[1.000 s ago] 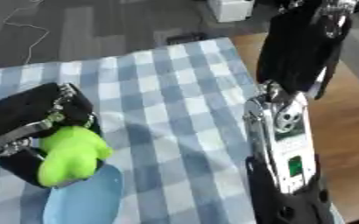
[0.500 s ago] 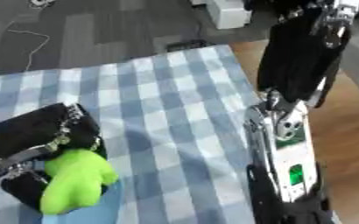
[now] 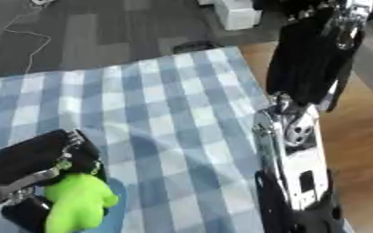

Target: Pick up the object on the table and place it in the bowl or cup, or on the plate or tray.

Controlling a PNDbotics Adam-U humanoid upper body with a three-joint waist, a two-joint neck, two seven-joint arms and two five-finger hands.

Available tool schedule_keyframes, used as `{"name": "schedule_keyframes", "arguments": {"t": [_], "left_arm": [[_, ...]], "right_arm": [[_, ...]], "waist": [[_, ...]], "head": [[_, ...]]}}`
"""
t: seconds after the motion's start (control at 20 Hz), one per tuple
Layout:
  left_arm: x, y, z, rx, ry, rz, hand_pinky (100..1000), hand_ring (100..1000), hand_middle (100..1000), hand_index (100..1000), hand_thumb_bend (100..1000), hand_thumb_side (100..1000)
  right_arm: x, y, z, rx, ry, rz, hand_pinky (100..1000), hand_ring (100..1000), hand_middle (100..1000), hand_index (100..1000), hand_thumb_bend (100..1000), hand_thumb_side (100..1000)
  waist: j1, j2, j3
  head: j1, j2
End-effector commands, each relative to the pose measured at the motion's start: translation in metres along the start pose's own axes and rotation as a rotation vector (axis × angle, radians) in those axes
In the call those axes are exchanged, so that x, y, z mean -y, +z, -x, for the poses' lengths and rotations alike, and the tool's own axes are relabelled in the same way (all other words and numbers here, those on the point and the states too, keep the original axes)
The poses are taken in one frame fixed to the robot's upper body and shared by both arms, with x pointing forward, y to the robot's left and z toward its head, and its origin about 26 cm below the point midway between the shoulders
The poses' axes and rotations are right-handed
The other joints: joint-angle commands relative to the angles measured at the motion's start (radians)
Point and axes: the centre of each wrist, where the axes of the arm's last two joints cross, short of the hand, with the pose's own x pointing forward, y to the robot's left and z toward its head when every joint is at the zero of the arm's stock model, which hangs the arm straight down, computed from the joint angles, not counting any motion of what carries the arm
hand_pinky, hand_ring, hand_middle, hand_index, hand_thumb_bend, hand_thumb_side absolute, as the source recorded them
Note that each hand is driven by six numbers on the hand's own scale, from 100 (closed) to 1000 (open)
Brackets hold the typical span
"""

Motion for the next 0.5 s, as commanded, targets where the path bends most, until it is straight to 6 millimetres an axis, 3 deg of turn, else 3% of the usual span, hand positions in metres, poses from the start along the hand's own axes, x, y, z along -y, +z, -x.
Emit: {"name": "schedule_keyframes", "arguments": {"t": [0.05, 0.5], "left_arm": [[-0.004, 0.003, -0.002, -0.023, -0.032, -0.022, 100, 100, 100, 200, 100, 620], [0.007, 0.014, 0.004, -0.082, -0.073, -0.042, 100, 100, 100, 200, 100, 621]], "right_arm": [[-0.004, -0.005, -0.005, 0.025, -0.012, -0.011, 339, 418, 826, 1000, 100, 826], [-0.004, -0.006, -0.005, 0.025, -0.011, -0.017, 339, 417, 826, 1000, 100, 826]], "waist": [[-0.002, -0.011, 0.001], [-0.006, -0.010, 0.004]], "head": [[-0.004, -0.001], [0.016, 0.006]]}}
